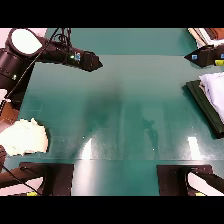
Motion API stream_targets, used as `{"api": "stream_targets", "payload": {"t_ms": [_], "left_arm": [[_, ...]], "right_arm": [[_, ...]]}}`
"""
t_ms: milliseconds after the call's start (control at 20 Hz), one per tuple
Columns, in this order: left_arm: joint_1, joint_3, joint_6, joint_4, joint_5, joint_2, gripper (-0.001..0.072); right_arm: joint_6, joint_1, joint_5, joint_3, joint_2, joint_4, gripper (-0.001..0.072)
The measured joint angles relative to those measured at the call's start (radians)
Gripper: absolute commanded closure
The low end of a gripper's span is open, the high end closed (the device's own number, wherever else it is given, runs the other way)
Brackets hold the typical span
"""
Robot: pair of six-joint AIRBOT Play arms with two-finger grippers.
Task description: Fold the shirts.
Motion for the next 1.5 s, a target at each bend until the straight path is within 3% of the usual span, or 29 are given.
{"api": "stream_targets", "payload": {"t_ms": [150,350,700,750,800,850,1200,1350,1400,1500], "left_arm": [[0.013,0.010,0.000,-0.005,0.020,0.005,0.0682],[0.112,0.001,-0.002,0.064,-0.142,0.088,0.0682],[0.394,-0.299,-0.064,0.445,-0.381,0.431,0.0679],[0.435,-0.346,-0.069,0.487,-0.411,0.465,0.0531],[0.476,-0.395,-0.074,0.526,-0.439,0.497,0.0235],[0.510,-0.439,-0.082,0.557,-0.459,0.517,0.0093],[0.619,-0.777,-0.147,0.692,-0.406,0.567,0.0091],[0.628,-0.888,-0.193,0.727,-0.346,0.570,0.0093],[0.630,-0.911,-0.212,0.734,-0.332,0.571,0.0209],[0.631,-0.935,-0.241,0.742,-0.327,0.572,0.0686]], "right_arm": [[0.000,0.000,0.015,0.000,0.000,0.000,0.0695],[0.000,0.000,0.026,0.000,0.000,0.000,0.0695],[0.000,0.000,0.031,0.000,0.000,0.000,0.0695],[0.000,0.000,0.031,0.000,0.000,0.001,0.0696],[0.000,0.000,0.031,0.000,0.000,0.001,0.0695],[0.000,0.000,0.031,0.000,0.000,0.000,0.0695],[0.001,0.000,0.031,0.000,0.000,0.000,0.0695],[0.000,0.000,0.031,0.000,0.000,0.000,0.0695],[0.000,0.000,0.030,0.000,0.000,0.000,0.0696],[0.001,0.000,0.030,0.000,0.000,0.000,0.0695]]}}
